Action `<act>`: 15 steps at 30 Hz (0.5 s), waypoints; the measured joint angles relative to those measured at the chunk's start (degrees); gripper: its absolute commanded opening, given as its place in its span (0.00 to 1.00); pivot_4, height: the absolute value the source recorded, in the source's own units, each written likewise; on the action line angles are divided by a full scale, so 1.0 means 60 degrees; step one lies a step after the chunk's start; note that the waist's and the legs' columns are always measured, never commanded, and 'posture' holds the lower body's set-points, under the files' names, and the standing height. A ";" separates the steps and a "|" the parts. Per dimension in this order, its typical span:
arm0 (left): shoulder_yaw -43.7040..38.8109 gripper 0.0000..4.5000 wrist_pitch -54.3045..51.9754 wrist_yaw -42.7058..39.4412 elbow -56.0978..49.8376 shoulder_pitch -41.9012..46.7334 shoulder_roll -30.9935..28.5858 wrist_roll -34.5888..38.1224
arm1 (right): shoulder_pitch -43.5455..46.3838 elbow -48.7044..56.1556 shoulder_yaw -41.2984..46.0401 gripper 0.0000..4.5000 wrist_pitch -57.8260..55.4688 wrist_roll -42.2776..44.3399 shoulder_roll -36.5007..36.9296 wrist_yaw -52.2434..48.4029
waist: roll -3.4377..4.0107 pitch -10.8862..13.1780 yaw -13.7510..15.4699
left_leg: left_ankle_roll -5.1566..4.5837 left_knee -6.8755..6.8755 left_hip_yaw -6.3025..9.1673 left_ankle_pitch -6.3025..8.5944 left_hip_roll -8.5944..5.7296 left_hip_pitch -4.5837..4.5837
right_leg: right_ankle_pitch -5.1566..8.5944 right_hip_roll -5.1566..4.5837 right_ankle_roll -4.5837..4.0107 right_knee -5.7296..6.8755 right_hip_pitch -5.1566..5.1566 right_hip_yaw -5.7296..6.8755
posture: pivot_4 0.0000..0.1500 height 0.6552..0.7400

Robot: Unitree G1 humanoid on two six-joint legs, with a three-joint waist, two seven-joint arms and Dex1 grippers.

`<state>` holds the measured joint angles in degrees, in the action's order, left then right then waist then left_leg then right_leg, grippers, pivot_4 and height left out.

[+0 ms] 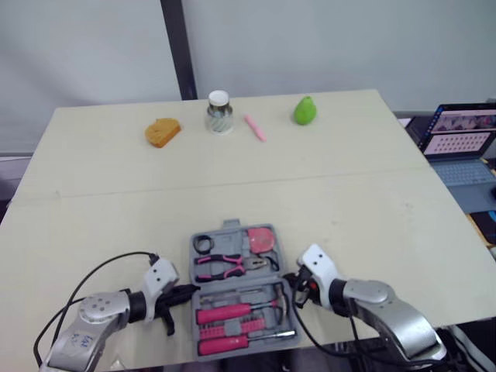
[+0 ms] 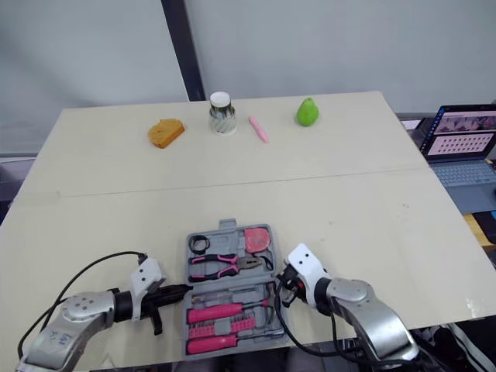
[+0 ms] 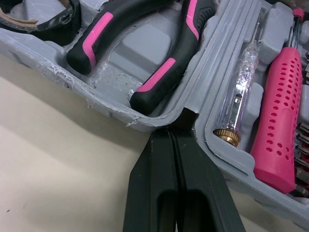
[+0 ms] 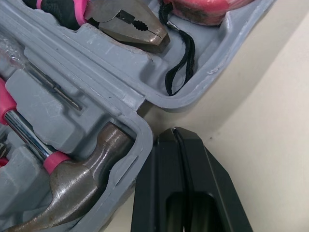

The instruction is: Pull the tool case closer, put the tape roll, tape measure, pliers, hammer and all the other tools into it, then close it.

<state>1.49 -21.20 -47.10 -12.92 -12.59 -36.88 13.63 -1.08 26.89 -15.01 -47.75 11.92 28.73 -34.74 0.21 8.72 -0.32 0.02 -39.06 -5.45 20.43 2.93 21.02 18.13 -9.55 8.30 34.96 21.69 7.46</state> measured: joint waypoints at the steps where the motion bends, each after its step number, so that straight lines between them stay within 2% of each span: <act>1: -0.0005 0.01 0.0002 0.0000 0.0003 -0.0009 0.0000 0.0000 | -0.0057 0.0062 -0.0002 0.00 -0.0029 0.0024 0.0018 0.0000 | 0.0000 0.0000 0.0001 | 0.0000 0.0000 0.0001 0.0000 0.0000 0.0000 | 0.0000 0.0000 0.0000 -0.0001 0.0000 0.0000 | 1.00 1.00; 15: -0.0004 0.01 0.0084 -0.0011 0.0063 0.0015 -0.0063 -0.0001 | -0.0096 0.0172 -0.0003 0.00 -0.0128 0.0044 0.0009 0.0010 | 0.0001 0.0000 0.0005 | 0.0000 0.0000 0.0005 0.0000 0.0000 0.0000 | 0.0000 0.0000 0.0000 -0.0001 0.0001 0.0001 | 1.00 1.00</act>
<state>1.47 -20.70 -47.17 -12.54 -12.49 -37.26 13.62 -1.65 27.92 -15.03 -48.52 12.18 28.79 -34.68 0.22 8.72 -0.29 0.02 -39.06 -5.42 20.43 2.93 21.02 18.13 -9.55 8.30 34.95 21.70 7.47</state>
